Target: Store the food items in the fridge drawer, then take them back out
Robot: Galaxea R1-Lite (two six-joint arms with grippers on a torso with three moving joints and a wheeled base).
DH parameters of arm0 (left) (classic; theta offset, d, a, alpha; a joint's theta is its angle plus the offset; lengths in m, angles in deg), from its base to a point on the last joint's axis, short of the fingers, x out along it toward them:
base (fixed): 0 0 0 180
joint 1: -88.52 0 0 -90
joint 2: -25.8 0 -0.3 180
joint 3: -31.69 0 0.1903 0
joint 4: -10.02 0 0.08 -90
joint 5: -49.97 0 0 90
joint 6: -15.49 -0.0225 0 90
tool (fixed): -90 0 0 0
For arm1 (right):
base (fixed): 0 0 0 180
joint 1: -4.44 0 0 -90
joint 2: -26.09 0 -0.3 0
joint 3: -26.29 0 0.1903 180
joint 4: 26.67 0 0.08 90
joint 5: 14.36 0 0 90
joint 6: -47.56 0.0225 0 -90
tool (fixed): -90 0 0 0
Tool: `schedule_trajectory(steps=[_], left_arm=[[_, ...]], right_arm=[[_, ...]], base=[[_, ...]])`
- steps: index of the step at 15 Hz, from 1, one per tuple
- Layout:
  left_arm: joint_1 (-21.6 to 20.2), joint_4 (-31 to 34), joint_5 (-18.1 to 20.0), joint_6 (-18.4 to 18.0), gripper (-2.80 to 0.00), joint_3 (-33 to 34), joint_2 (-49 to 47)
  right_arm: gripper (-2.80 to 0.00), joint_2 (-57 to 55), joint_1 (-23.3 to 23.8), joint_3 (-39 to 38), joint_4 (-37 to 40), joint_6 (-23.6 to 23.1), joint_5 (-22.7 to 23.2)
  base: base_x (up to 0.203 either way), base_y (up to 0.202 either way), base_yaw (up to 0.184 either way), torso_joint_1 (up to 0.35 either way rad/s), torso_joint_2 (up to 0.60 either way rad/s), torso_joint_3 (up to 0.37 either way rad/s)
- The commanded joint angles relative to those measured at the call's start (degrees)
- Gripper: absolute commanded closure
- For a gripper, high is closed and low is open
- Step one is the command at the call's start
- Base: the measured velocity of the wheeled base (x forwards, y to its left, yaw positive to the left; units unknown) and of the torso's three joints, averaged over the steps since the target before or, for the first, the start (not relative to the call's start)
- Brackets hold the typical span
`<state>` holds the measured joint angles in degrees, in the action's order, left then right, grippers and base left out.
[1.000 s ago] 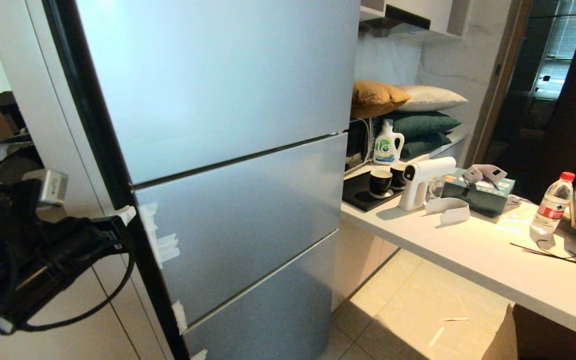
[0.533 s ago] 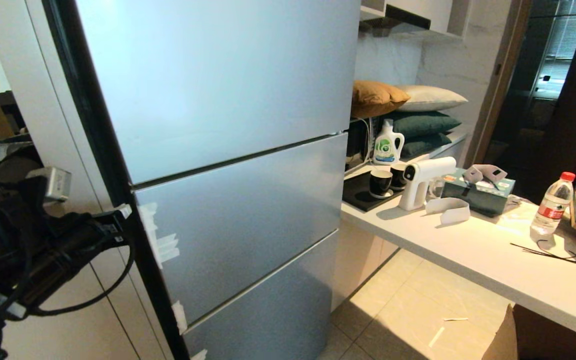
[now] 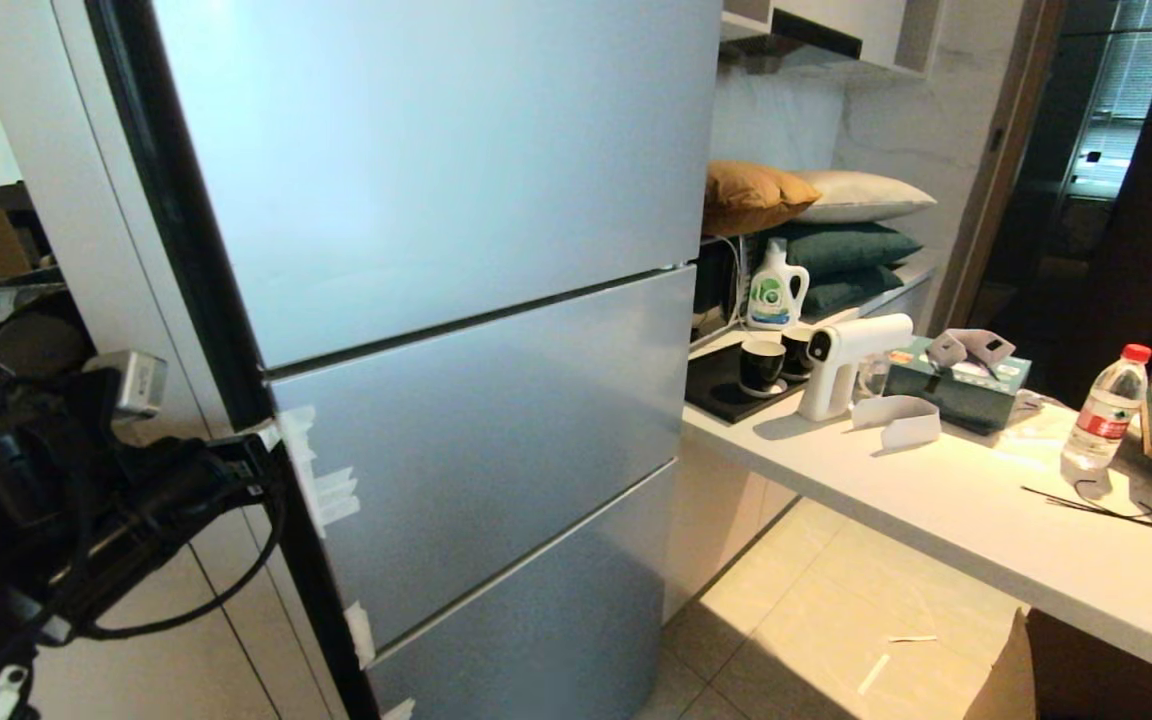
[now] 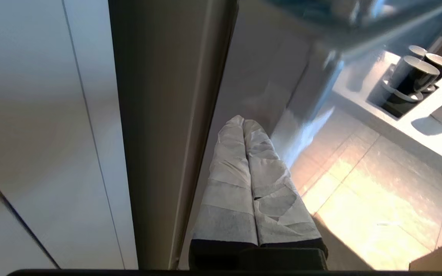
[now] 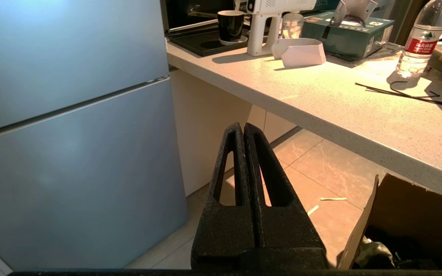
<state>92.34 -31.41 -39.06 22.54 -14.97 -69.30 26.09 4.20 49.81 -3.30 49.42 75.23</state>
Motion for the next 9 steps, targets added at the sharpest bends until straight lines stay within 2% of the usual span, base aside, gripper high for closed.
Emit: schedule_trajectory(steps=[1,4,9], left_arm=[[0.73,-2.34,2.0,0.0,0.0,2.37,-0.24],[1.19,-4.29,3.59,-0.01,0.0,3.79,-0.44],[3.31,-4.29,3.6,-0.01,0.0,4.29,-0.26]], right_arm=[[0.0,-0.09,-0.02,0.02,0.0,-0.02,-0.02],[0.0,-0.09,-0.02,0.02,0.0,-0.02,-0.02],[0.0,-0.09,-0.02,0.02,0.0,-0.01,-0.02]], base=[[0.0,0.0,0.0,0.0,0.0,0.0],[0.0,0.0,0.0,0.0,0.0,0.0],[0.0,0.0,0.0,0.0,0.0,0.0]])
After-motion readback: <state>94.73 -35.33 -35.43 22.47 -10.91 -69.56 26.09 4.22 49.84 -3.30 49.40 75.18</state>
